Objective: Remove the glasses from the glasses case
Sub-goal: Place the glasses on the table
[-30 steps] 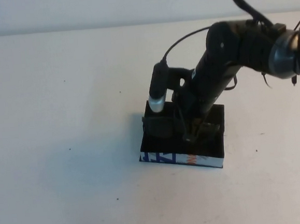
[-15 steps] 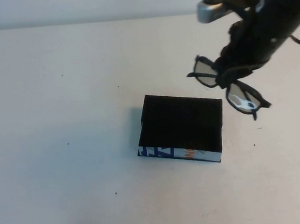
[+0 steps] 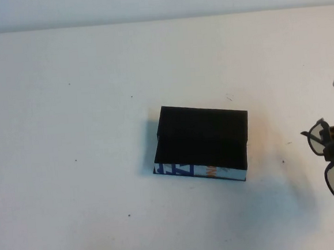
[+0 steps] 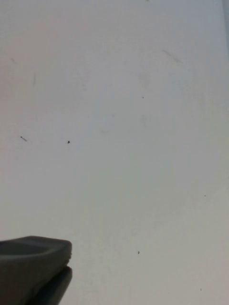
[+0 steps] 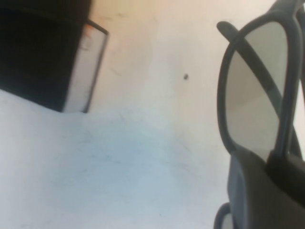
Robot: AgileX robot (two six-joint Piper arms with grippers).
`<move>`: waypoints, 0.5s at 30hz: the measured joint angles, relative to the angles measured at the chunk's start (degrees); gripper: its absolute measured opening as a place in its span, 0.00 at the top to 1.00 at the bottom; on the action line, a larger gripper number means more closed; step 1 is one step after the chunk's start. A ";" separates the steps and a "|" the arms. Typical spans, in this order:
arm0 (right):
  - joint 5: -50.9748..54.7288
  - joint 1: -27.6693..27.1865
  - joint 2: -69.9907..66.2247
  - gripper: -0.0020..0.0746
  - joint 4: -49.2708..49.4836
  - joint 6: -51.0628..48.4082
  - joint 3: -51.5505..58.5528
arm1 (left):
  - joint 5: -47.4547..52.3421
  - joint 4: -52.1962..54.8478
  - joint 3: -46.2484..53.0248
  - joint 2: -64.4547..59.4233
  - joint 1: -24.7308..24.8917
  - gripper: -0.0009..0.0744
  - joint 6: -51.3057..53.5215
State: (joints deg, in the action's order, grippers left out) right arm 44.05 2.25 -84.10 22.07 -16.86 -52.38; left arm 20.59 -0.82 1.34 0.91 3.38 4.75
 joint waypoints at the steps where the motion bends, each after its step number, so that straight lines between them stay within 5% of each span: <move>1: -1.65 0.00 -0.61 0.93 0.78 0.00 1.57 | 0.00 0.00 0.00 0.00 0.00 0.99 0.00; 15: -10.08 0.00 -8.32 0.92 4.18 -2.68 3.48 | 0.00 0.00 0.00 0.00 0.00 0.99 0.00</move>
State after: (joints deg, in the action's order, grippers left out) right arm 33.97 2.25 -92.41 26.25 -19.53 -48.89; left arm 20.59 -0.82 1.34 0.91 3.38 4.75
